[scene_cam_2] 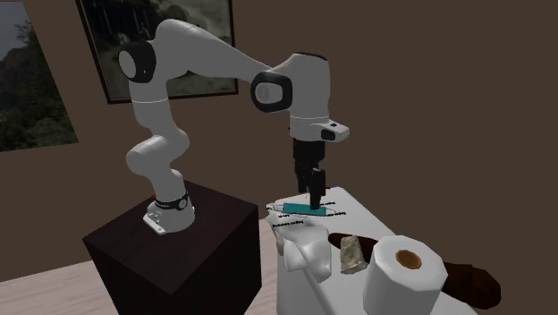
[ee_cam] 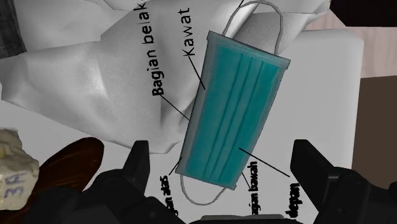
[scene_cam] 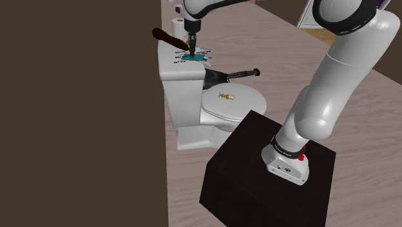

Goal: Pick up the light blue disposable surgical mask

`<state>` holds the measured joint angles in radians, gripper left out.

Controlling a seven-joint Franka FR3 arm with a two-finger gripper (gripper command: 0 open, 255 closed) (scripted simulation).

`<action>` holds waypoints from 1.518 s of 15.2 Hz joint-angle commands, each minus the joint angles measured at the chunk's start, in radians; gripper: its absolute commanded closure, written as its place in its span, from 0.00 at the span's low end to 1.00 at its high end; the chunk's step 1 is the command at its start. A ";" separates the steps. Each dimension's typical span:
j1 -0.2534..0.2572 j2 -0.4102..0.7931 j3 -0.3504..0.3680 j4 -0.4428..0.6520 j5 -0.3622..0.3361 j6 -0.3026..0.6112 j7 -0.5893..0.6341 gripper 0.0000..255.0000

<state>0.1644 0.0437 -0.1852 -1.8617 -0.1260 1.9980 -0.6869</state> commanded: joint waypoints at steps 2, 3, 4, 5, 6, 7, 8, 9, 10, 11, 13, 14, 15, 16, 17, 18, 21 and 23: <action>0.000 0.009 0.000 -0.031 -0.001 0.040 0.001 0.00; 0.000 0.012 0.000 -0.042 -0.001 0.053 0.002 0.00; -0.001 0.015 0.000 -0.051 -0.001 0.066 0.004 0.00; -0.001 0.016 0.000 -0.057 -0.002 0.073 0.004 0.00; -0.001 0.016 0.000 -0.057 -0.002 0.073 0.004 0.00; -0.001 0.016 0.000 -0.058 -0.002 0.074 0.005 1.00; 0.000 0.017 0.000 -0.058 -0.002 0.074 0.005 1.00; 0.000 0.018 0.000 -0.056 -0.001 0.074 0.005 1.00; 0.000 0.017 0.000 -0.057 -0.001 0.074 0.005 1.00; 0.000 0.017 0.000 -0.057 -0.002 0.074 0.006 1.00; 0.000 0.017 0.000 -0.057 -0.002 0.074 0.006 1.00; 0.000 0.017 0.000 -0.057 -0.002 0.074 0.006 1.00; 0.000 0.018 0.000 -0.056 -0.001 0.074 0.006 1.00; -0.001 0.016 0.000 -0.057 -0.002 0.073 0.004 1.00; -0.001 0.013 0.000 -0.047 -0.001 0.061 0.003 1.00; 0.000 0.010 0.000 -0.038 -0.001 0.048 0.002 1.00; 0.000 0.003 0.001 -0.006 0.000 0.009 -0.002 1.00; 0.001 -0.001 0.001 0.016 0.000 -0.017 -0.004 1.00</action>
<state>0.1648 0.0452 -0.1847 -1.8550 -0.1259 1.9935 -0.6907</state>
